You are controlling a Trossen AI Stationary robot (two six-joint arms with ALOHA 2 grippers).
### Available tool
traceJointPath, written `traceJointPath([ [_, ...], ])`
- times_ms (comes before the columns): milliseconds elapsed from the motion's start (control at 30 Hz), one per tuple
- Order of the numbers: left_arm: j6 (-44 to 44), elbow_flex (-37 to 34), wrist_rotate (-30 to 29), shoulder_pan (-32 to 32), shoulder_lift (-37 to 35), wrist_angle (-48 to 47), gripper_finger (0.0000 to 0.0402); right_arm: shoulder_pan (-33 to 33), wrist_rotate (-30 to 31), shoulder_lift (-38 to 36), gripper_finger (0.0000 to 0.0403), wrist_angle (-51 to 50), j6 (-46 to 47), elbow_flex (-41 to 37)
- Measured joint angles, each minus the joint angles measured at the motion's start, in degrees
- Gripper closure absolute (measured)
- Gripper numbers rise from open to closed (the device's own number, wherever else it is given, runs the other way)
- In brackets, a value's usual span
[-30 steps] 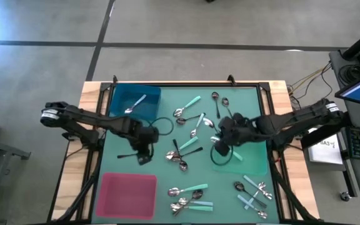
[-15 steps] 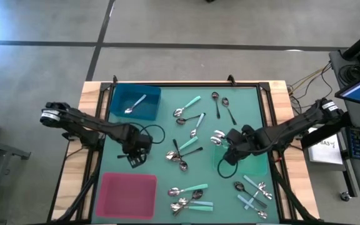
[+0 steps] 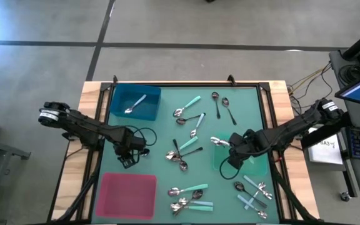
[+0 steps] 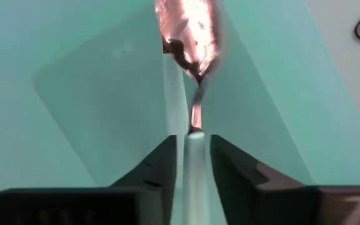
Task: Sort silverware by color (type)
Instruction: Put the black spoon into the pink bin
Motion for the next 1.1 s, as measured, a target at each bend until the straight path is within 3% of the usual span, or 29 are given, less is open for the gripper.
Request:
traceJointPath([
  [233,-1.2,1.0,-0.4,0.0,0.2,0.0,0.0297,0.0,0.0,0.0,0.0246,0.1,-0.2,0.4],
  [500,-1.1,5.8,-2.3,0.0,0.3,2.3,0.0355,0.0,0.0,0.0,0.0236,0.0,-2.1,0.7],
  [733,0.6,7.9,-6.4,0.0,0.3,4.4,0.0339,0.0,0.0,0.0,0.0245,0.1,-2.9,0.7],
  [1100,0.9,5.1,-7.2,-0.1,4.3,10.0,0.0292,0.0,0.1,0.0,0.0246,0.1,-4.4,0.7],
])
